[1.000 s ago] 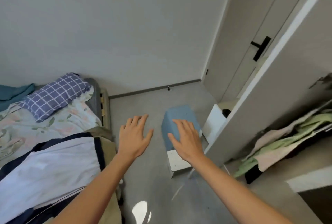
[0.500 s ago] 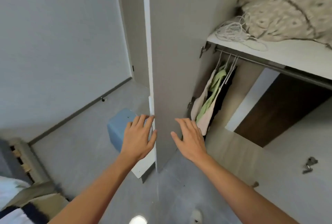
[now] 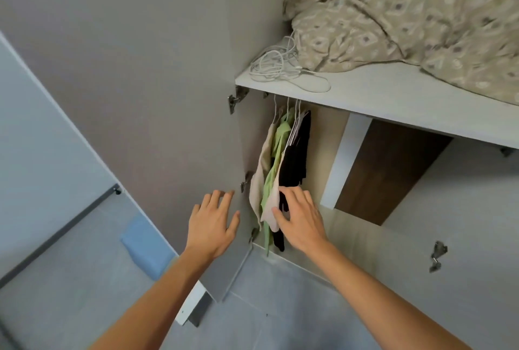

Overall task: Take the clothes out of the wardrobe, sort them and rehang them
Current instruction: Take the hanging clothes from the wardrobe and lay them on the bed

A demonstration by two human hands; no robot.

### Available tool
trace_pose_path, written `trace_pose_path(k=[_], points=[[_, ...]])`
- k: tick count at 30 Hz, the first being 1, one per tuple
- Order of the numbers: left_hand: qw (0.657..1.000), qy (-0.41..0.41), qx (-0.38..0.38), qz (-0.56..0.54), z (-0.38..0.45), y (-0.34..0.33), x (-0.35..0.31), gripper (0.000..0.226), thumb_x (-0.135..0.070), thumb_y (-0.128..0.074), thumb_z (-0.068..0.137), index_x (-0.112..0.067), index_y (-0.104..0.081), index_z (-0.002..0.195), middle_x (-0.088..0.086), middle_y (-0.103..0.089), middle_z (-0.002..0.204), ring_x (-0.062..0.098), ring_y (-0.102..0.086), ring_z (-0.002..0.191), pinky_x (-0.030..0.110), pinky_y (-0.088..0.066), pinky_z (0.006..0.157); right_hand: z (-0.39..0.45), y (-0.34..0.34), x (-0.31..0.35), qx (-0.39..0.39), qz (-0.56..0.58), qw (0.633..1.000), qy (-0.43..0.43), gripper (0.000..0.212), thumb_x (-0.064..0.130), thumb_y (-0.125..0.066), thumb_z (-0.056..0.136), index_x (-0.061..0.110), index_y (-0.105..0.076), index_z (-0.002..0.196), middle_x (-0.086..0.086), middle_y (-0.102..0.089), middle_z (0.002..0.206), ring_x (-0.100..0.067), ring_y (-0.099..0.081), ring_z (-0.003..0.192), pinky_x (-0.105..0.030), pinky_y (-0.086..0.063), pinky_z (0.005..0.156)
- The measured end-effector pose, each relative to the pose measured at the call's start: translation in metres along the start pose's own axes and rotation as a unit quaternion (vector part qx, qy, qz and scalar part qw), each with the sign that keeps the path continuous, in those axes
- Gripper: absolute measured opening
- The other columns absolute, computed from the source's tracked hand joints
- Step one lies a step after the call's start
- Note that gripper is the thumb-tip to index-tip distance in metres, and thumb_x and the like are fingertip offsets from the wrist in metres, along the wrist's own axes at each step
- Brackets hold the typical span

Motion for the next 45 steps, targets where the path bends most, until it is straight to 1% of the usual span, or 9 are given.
trace_pose_path(k=[7,13,18,22,26,31,36,39,45], points=[[0.999,0.003,0.034,0.012,0.052,-0.024,-0.031,0.053,-0.052,-0.038,0.101,-0.022,-0.051,0.142,0.001,-0.058,0.123,0.025,-0.057,0.109,0.040,-0.049,0.081,0.047,0.008,-0.060,0.012,0.000,1.000,-0.016,0.055,0.051,-0.047,0.101,0.028,-0.042,0.151,0.008,-0.047,0.143,-0.019,-0.044,0.132,-0.046,-0.049,0.105],[0.999,-0.008,0.050,0.008,0.097,-0.045,-0.036,0.053,-0.054,-0.034,0.102,-0.022,-0.051,0.142,-0.001,-0.057,0.121,0.024,-0.056,0.108,0.040,-0.050,0.081,0.086,-0.001,-0.090,0.034,0.002,0.999,-0.040,0.055,0.047,-0.051,0.102,0.030,-0.040,0.153,0.005,-0.046,0.145,-0.022,-0.041,0.135,-0.047,-0.047,0.107],[0.998,-0.028,0.057,-0.018,0.145,-0.077,-0.041,0.041,-0.050,-0.040,0.103,-0.023,-0.052,0.132,-0.002,-0.056,0.116,0.022,-0.053,0.101,0.038,-0.047,0.077,0.126,-0.012,-0.112,0.051,-0.020,0.996,-0.064,0.054,0.047,-0.050,0.103,0.033,-0.038,0.154,0.004,-0.045,0.146,-0.023,-0.042,0.135,-0.043,-0.048,0.106],[0.994,-0.044,0.097,-0.039,0.187,-0.108,-0.046,0.045,-0.053,-0.030,0.102,-0.028,-0.052,0.132,-0.004,-0.053,0.121,0.021,-0.051,0.108,0.039,-0.049,0.083,0.160,-0.023,-0.121,0.069,-0.041,0.994,-0.075,0.052,0.043,-0.049,0.104,0.035,-0.038,0.155,0.003,-0.046,0.145,-0.024,-0.042,0.133,-0.045,-0.048,0.105],[0.988,-0.066,0.129,-0.062,0.218,-0.131,-0.050,0.039,-0.048,-0.037,0.105,-0.027,-0.051,0.135,0.001,-0.054,0.131,0.024,-0.051,0.118,0.042,-0.050,0.091,0.196,-0.036,-0.124,0.085,-0.054,0.991,-0.084,0.050,0.037,-0.046,0.106,0.036,-0.038,0.155,0.001,-0.047,0.143,-0.025,-0.042,0.133,-0.047,-0.049,0.104],[0.979,-0.076,0.175,-0.069,0.242,-0.152,-0.053,0.041,-0.044,-0.038,0.106,-0.029,-0.048,0.143,0.003,-0.053,0.135,0.026,-0.050,0.122,0.045,-0.052,0.094,0.230,-0.054,-0.123,0.108,-0.070,0.988,-0.082,0.046,0.033,-0.045,0.106,0.035,-0.041,0.152,0.000,-0.049,0.141,-0.027,-0.045,0.128,-0.050,-0.052,0.099],[0.976,-0.062,0.195,-0.080,0.254,-0.167,-0.060,0.041,-0.041,-0.042,0.105,-0.031,-0.047,0.144,0.004,-0.053,0.132,0.026,-0.050,0.125,0.044,-0.053,0.093,0.244,-0.063,-0.130,0.128,-0.076,0.986,-0.068,0.045,0.026,-0.045,0.105,0.031,-0.044,0.149,0.000,-0.050,0.140,-0.027,-0.044,0.127,-0.048,-0.053,0.097],[0.976,-0.037,0.199,-0.083,0.259,-0.174,-0.067,0.039,-0.041,-0.043,0.105,-0.027,-0.051,0.140,0.004,-0.054,0.130,0.025,-0.050,0.127,0.042,-0.054,0.091,0.247,-0.062,-0.135,0.128,-0.076,0.987,-0.055,0.041,0.023,-0.046,0.103,0.028,-0.048,0.144,-0.001,-0.052,0.135,-0.028,-0.047,0.124,-0.048,-0.053,0.094],[0.976,-0.007,0.208,-0.068,0.268,-0.181,-0.087,0.038,-0.049,-0.040,0.106,-0.025,-0.056,0.131,0.003,-0.053,0.128,0.025,-0.047,0.127,0.042,-0.053,0.090,0.239,-0.054,-0.150,0.114,-0.061,0.991,-0.044,0.033,0.020,-0.050,0.099,0.028,-0.051,0.131,0.000,-0.053,0.128,-0.027,-0.049,0.118,-0.047,-0.053,0.091]])
Point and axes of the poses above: each hand's wrist, its own z-axis towards the middle knuckle, its own y-axis out of the back of the hand, x = y × z, the point moved 7 cm from there along z, towards the middle knuckle
